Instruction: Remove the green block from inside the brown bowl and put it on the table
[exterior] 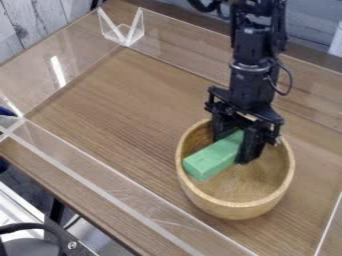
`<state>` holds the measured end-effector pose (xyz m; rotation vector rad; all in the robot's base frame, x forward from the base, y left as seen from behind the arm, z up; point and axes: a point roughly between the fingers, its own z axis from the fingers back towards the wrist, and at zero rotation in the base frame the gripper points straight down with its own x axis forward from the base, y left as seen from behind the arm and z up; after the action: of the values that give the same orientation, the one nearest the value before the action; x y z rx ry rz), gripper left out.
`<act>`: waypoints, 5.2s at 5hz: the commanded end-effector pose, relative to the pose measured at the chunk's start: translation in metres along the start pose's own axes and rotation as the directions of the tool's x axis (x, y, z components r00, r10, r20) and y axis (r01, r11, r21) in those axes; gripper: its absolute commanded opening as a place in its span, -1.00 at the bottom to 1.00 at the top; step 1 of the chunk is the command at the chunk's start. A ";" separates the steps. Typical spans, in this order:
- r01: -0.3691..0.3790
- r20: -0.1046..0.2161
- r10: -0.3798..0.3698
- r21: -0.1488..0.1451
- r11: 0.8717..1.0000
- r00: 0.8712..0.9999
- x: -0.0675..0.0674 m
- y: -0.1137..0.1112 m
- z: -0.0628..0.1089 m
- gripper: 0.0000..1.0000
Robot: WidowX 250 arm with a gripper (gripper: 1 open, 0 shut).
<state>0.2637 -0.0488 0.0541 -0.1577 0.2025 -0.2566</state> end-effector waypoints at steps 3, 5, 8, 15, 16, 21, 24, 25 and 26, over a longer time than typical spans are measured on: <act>0.087 0.126 -0.093 0.057 0.995 0.988 -0.004 0.037 0.032 -1.00; -0.019 0.137 0.009 0.073 0.997 0.991 -0.002 0.071 0.042 -1.00; 0.333 0.031 -0.337 0.104 0.937 0.941 -0.004 0.026 0.004 -1.00; 0.180 -0.006 -0.180 0.033 0.983 0.984 -0.004 -0.020 -0.009 1.00; 0.173 -0.023 -0.172 0.061 0.983 0.985 -0.004 -0.004 -0.011 1.00; 0.179 -0.038 -0.176 0.110 0.978 0.984 0.000 0.014 0.009 -1.00; 0.175 -0.050 -0.168 0.183 0.967 0.984 0.008 0.003 0.021 -1.00; 0.157 -0.071 -0.146 0.187 0.970 0.987 0.011 0.001 0.027 -1.00; 0.164 -0.078 -0.151 0.189 0.968 0.985 0.021 0.000 0.025 -1.00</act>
<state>0.2779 -0.0494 0.0587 0.0207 0.2912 -0.4362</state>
